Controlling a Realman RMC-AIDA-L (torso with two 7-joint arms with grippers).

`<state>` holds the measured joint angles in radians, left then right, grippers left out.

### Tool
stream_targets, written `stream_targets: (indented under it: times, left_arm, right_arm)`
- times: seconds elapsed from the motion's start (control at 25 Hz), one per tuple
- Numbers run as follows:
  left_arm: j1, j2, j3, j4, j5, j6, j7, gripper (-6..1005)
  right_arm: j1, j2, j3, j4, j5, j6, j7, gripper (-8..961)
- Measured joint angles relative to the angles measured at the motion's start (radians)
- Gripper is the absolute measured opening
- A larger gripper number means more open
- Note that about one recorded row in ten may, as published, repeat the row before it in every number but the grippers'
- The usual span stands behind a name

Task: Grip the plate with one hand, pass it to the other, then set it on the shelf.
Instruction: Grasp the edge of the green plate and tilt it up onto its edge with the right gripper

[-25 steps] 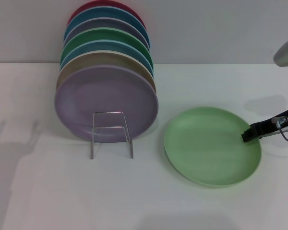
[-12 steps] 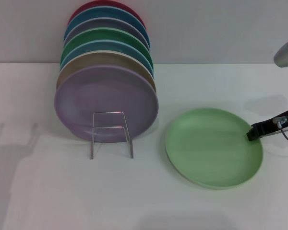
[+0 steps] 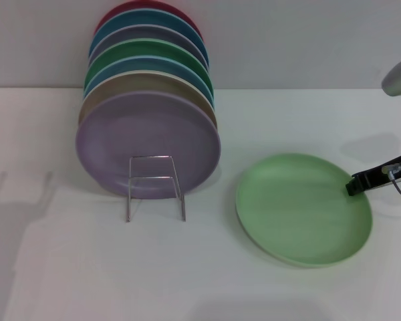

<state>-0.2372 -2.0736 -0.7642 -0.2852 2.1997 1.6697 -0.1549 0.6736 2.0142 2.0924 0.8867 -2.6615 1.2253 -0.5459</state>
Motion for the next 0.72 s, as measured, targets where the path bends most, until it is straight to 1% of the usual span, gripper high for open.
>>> stream_targets:
  times: [0.48, 0.6, 0.64, 0.68, 0.72]
  left_arm:
    - [0.003, -0.002, 0.0, -0.003, 0.0, 0.0, 0.0, 864]
    - [0.003, -0.002, 0.0, -0.004, 0.0, 0.0, 0.0, 864]
    - [0.002, -0.002, 0.0, -0.005, 0.0, -0.001, 0.0, 864]
    - [0.002, -0.002, 0.0, -0.005, 0.0, -0.001, 0.0, 864]
    - [0.0, -0.002, 0.0, -0.005, 0.0, -0.002, 0.0, 864]
  right_arm:
    - [-0.003, 0.006, 0.008, 0.026, 0.007, -0.004, -0.025, 47]
    - [-0.011, 0.008, 0.008, 0.069, 0.008, 0.004, -0.026, 43]
    - [-0.025, 0.014, 0.005, 0.122, 0.008, 0.011, -0.026, 42]
    - [-0.025, 0.014, 0.005, 0.122, 0.008, 0.011, -0.026, 40]
    - [-0.042, 0.021, 0.003, 0.177, 0.008, 0.017, -0.026, 39]
